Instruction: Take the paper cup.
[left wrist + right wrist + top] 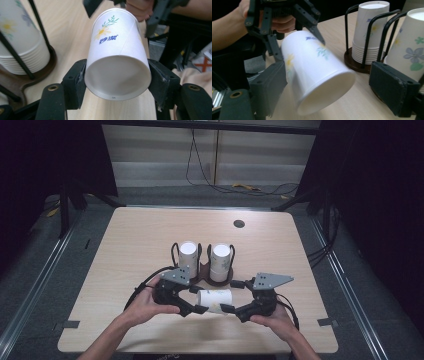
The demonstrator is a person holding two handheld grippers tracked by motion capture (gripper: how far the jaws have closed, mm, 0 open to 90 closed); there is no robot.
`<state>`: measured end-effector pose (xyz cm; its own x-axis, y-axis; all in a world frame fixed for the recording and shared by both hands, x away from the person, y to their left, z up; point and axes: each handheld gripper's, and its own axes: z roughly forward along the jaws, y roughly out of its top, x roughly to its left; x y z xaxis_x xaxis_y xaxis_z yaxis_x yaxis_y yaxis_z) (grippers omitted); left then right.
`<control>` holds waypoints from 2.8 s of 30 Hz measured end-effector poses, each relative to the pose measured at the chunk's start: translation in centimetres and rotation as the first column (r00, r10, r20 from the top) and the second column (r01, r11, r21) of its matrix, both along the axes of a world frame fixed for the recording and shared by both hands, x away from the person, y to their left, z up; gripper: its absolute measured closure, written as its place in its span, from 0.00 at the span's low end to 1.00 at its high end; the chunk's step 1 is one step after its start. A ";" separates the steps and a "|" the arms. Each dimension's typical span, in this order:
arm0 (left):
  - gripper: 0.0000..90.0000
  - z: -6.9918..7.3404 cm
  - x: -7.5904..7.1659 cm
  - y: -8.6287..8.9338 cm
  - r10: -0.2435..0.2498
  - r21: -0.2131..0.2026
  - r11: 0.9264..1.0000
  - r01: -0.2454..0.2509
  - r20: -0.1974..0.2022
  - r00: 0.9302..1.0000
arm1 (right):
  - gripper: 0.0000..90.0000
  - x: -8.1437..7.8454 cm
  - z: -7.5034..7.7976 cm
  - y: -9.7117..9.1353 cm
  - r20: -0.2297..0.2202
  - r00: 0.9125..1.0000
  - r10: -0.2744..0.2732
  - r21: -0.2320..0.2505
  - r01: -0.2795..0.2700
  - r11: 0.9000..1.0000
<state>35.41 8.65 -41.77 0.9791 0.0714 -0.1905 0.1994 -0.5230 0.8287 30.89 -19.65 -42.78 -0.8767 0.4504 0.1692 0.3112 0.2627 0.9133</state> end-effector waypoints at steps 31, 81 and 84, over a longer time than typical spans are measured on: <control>0.41 0.7 0.2 0.5 0.019 -0.099 0.995 -0.022 -0.032 0.999 | 0.15 0.5 -0.9 -0.3 -0.074 0.997 0.016 0.239 0.003 0.971; 0.24 -0.1 0.8 0.7 0.032 -0.104 0.994 -0.043 -0.097 0.995 | 0.36 1.6 -1.4 -0.7 -0.132 0.982 0.133 0.310 -0.087 0.947; 0.20 -0.2 0.8 0.7 0.045 -0.088 0.995 -0.053 -0.086 0.995 | 0.36 1.7 -1.3 -0.9 -0.132 0.984 0.119 0.302 -0.074 0.950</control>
